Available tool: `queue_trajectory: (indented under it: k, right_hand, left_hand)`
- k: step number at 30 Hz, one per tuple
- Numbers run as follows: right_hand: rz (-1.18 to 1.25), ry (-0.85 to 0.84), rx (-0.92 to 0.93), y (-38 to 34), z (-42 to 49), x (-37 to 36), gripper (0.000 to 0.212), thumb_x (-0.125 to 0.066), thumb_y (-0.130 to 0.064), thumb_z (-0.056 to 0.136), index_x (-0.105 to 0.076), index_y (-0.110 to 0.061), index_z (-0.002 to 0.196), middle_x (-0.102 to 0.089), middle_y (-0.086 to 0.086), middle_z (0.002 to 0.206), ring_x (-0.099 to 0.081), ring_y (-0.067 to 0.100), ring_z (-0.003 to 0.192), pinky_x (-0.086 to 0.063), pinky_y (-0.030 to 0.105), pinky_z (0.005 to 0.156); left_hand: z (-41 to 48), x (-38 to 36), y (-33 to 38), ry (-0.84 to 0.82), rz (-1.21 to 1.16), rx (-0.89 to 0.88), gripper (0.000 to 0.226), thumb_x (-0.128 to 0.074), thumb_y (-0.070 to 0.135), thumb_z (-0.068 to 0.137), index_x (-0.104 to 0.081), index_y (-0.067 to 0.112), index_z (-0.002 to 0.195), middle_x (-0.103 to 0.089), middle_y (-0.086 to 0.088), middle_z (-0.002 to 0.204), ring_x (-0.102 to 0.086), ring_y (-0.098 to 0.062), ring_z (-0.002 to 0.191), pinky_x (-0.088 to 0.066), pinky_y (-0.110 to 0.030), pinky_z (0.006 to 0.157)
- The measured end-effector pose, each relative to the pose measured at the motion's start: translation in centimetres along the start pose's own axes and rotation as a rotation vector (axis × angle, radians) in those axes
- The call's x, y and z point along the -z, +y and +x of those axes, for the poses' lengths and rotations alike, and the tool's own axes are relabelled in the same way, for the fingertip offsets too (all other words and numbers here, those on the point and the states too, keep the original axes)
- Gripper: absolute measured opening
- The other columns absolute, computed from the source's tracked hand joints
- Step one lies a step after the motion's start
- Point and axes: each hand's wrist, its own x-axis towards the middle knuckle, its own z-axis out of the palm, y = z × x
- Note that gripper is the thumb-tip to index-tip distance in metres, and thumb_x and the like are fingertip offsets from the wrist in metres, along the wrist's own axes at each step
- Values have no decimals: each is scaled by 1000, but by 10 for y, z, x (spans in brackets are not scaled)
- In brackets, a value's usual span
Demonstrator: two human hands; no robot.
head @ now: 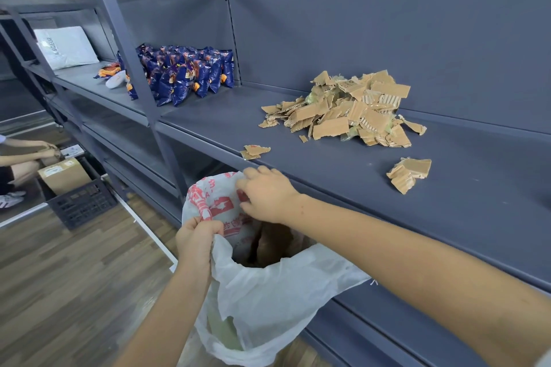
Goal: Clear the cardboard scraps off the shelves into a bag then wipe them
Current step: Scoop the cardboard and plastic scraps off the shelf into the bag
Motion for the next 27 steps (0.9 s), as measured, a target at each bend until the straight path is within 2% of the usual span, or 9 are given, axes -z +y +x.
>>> queue_trajectory:
  k: [7,10,14,20,24,27]
  right_hand:
    - [116,-51,-193,34,36,2,61,-51,-31,92,-26,-18,146,-24,11,152,-29,32,137,-28,41,110]
    - [182,-65,-254,49,51,6,63,-54,-33,90,-27,-18,145,-20,10,154,-25,32,139,-25,40,111]
    - [145,-103,-243,54,63,4,66,-51,-37,91,-22,-18,147,-10,8,158,-14,28,145,-17,40,115]
    - [138,-102,-243,48,70,-6,59,-45,-34,96,-23,-18,148,-28,7,153,-25,27,141,-22,38,113]
    - [135,-27,-263,43,71,-6,42,-41,-23,98,-42,-16,139,-47,9,140,-43,29,128,-36,37,103]
    - [97,-1,-256,40,68,-6,35,-41,-16,99,-50,-15,132,-54,8,132,-46,28,122,-40,35,97]
  left_hand:
    - [9,5,5,8,-8,-1,27,-47,-12,76,-44,11,63,-43,-3,68,-43,-16,62,-36,-24,53]
    - [14,7,7,12,-13,13,25,-48,-11,77,-48,12,68,-47,-3,74,-46,-16,68,-41,-25,57]
    - [21,8,9,18,-4,26,26,-51,-10,78,-48,15,69,-49,-3,77,-48,-17,71,-45,-27,65]
    - [30,6,11,30,14,31,26,-52,-9,79,-50,16,71,-49,-3,79,-48,-18,73,-47,-28,67]
    - [33,2,10,27,17,22,27,-53,-7,80,-50,18,71,-51,-1,80,-50,-21,85,-49,-31,74]
    - [34,1,9,15,12,25,26,-53,-7,80,-50,17,71,-51,-1,80,-51,-23,89,-50,-38,81]
